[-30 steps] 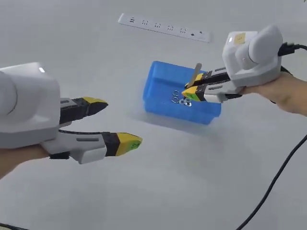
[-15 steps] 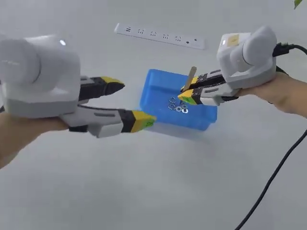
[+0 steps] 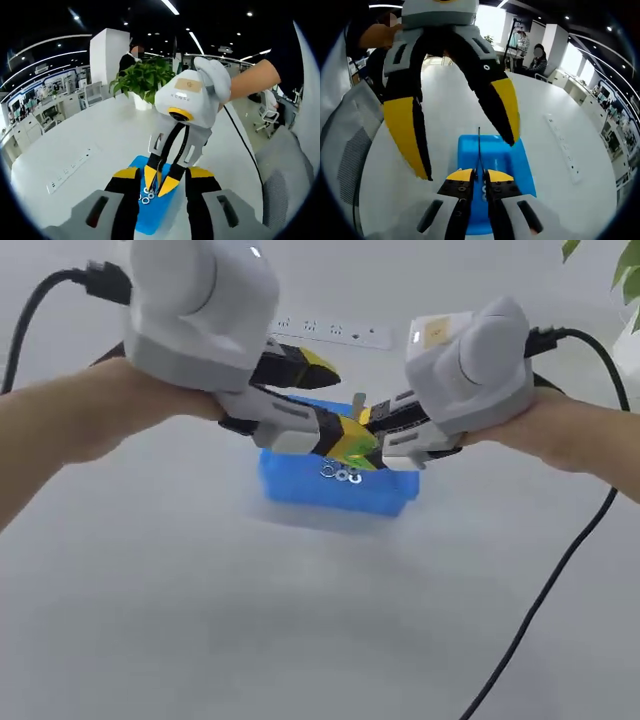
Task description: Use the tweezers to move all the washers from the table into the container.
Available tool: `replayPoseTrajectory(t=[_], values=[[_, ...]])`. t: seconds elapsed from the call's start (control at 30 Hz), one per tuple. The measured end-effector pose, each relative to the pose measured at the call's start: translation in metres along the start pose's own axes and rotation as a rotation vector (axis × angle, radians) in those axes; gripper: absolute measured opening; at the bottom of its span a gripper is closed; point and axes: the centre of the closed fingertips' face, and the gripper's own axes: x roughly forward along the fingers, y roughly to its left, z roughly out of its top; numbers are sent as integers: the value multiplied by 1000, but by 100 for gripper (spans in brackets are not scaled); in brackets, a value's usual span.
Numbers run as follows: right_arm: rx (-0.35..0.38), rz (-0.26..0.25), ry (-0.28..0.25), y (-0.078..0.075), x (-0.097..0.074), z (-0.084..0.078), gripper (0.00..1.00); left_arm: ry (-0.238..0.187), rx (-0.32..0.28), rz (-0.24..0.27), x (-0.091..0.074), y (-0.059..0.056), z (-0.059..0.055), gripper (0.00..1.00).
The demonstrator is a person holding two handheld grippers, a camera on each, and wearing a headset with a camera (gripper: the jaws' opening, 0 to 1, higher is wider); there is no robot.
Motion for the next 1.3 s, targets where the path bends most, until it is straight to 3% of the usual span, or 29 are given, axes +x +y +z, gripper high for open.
replayPoseTrajectory(t=[0.07,0.1,0.2,0.33,0.57,0.83,0.9,1.03,1.17,1.3], values=[[-5,0,-5,-1,1,0,10,-4,77,-35,3,-3,3,20],[-11,0,-5,0,0,2,10,2,60,-31,4,-2,3,18],[-37,8,7,3,-2,3,10,15,28,-44,2,-1,5,17],[-48,14,13,4,-4,4,10,56,94,-40,-2,-1,-1,11],[-79,31,18,10,-8,9,9,65,148,-45,-9,-6,-1,8],[-109,50,5,18,-21,19,8,36,153,-47,-26,-18,11,7],[-113,65,1,25,-26,21,8,6,125,-56,-30,-24,13,7],[-102,84,0,35,-32,18,8,-28,96,-60,-35,-36,12,7],[-93,87,6,40,-37,13,8,-27,100,-63,-37,-46,7,8],[-89,91,8,46,-44,12,8,-74,49,-61,-37,-51,10,8]])
